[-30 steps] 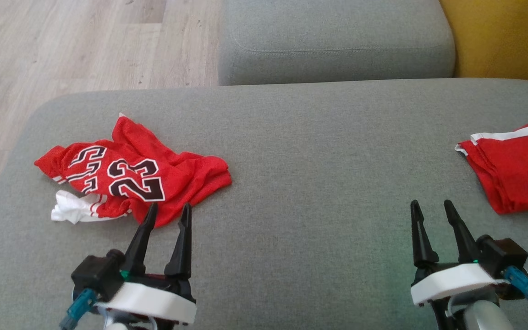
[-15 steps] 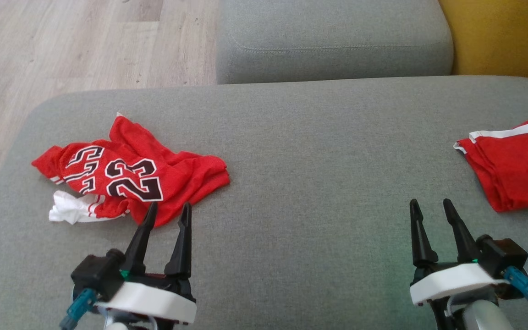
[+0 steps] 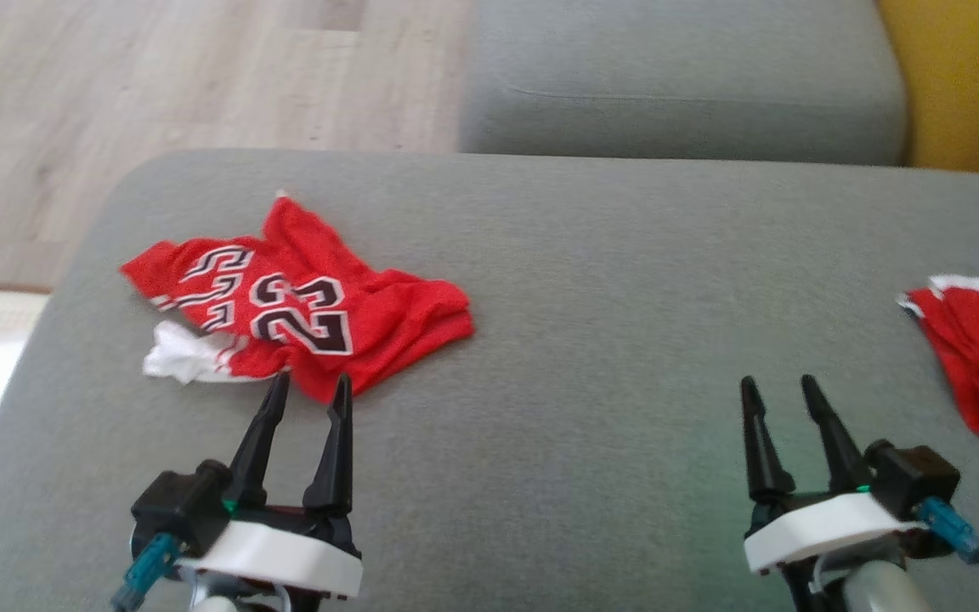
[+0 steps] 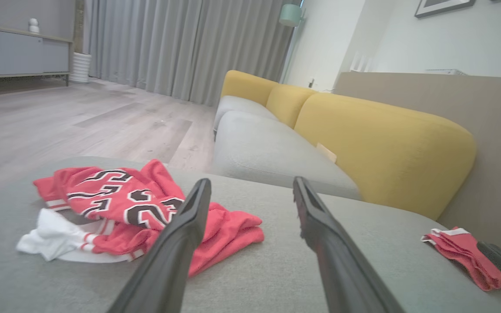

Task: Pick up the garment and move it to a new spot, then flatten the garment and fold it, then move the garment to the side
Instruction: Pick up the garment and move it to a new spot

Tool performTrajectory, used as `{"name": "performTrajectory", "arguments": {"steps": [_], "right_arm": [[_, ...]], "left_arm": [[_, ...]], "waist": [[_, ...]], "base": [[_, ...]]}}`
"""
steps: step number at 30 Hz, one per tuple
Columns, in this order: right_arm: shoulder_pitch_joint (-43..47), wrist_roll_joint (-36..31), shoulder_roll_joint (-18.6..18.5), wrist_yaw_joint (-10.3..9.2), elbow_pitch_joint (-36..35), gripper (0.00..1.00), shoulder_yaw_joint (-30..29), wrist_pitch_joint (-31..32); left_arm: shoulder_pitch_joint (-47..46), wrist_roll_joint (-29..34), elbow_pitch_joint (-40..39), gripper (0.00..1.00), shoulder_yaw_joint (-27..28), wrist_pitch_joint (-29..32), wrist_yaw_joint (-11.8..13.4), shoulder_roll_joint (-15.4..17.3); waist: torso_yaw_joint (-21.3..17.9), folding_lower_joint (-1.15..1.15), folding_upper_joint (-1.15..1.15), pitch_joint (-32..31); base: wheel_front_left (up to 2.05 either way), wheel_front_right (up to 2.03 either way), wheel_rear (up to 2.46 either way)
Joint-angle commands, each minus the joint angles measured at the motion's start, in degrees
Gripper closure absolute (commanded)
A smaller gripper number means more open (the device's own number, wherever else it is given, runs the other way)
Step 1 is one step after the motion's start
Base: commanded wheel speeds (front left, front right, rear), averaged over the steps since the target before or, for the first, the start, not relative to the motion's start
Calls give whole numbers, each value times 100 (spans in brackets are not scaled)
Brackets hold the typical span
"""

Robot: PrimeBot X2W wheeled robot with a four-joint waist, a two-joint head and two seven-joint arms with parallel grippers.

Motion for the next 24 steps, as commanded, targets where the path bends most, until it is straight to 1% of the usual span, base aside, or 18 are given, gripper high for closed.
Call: {"name": "performTrajectory", "arguments": {"steps": [1,8,13,19,24], "right_arm": [[-65,64,-17,-5,-146,0,231,-76],[-13,243,-17,-5,-50,0,533,-77],[4,360,-17,-5,39,0,734,-78],[-9,440,-17,-5,80,0,812,-78],[-23,456,-17,-5,83,0,817,-78]], "left_arm": [[-279,77,-174,0,219,-35,20,-12],[-206,187,-98,0,381,-35,7,-12],[-159,250,-64,0,492,-35,-26,-12],[-130,299,-48,0,561,-35,-65,-12],[-136,319,-53,0,599,-35,-94,-12]], "waist": [[281,0,0,-36],[843,0,0,-113],[1155,0,0,-150],[1324,0,0,-153],[1389,0,0,-113]], "base": [[0,0,0],[0,0,0],[0,0,0],[0,0,0],[0,0,0]]}}
